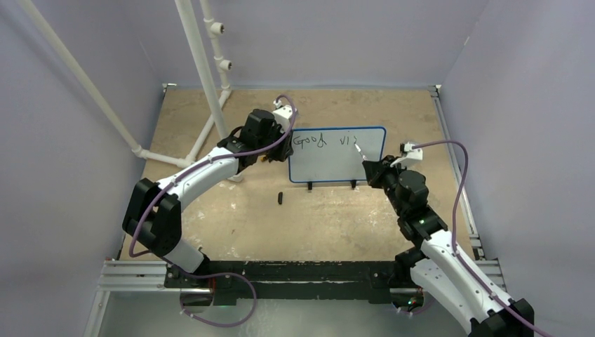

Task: Write a sentence on the whiteboard

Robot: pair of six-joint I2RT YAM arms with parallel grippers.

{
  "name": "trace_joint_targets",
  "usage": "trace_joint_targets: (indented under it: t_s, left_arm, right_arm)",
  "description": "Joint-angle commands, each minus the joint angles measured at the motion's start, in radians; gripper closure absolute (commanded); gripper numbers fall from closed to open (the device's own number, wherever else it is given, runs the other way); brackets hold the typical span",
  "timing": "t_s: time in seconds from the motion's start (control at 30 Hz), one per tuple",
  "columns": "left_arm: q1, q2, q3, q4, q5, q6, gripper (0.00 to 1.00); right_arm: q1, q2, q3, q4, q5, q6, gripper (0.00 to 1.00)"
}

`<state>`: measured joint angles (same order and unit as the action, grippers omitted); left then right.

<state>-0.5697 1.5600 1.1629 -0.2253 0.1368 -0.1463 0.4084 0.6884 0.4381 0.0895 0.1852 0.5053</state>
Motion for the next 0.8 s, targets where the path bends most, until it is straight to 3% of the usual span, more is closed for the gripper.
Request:
trace_joint_targets:
  t_s: [0.0,0.77]
  left_arm:
    - [0.001,0.016,-0.009,0.036,0.033,-0.014,0.77]
    - [0.002,0.025,-0.009,0.035,0.025,-0.009,0.84]
  right_arm:
    - [0.002,-0.049,0.001,0.020,-0.015,-0.012,1.00]
    - [0.001,0.012,0.015,0.086,0.066,-0.029,1.00]
